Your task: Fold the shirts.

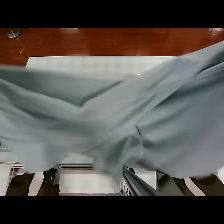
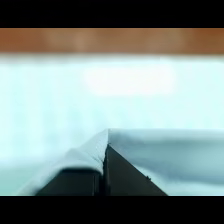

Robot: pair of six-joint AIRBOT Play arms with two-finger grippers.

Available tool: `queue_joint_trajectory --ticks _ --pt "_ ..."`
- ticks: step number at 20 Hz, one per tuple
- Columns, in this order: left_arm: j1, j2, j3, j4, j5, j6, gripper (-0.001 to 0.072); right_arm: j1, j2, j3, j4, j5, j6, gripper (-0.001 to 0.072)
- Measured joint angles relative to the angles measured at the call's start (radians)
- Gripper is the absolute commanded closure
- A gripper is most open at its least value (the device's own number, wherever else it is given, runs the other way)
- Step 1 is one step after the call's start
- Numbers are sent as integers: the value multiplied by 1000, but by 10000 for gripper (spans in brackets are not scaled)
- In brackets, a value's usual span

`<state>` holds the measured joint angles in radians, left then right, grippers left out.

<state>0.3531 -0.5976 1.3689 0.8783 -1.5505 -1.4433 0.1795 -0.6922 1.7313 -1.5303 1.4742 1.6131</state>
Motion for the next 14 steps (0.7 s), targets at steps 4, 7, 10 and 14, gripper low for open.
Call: queue_joint_trajectory --ticks 4,7,10,14 --pt "-86 -33 -431 6 115 -24 689 -13 -74 -311 -8 -132 29 701" --pt "-180 -159 -616 -11 365 -11 689 -85 -234 -425 19 -262 41 698" --pt "-268 -360 -636 -20 631 7 688 -171 -463 -423 126 -404 6 698" --pt "-325 -632 -492 -26 829 16 688 -232 -787 -275 324 -514 -53 697"
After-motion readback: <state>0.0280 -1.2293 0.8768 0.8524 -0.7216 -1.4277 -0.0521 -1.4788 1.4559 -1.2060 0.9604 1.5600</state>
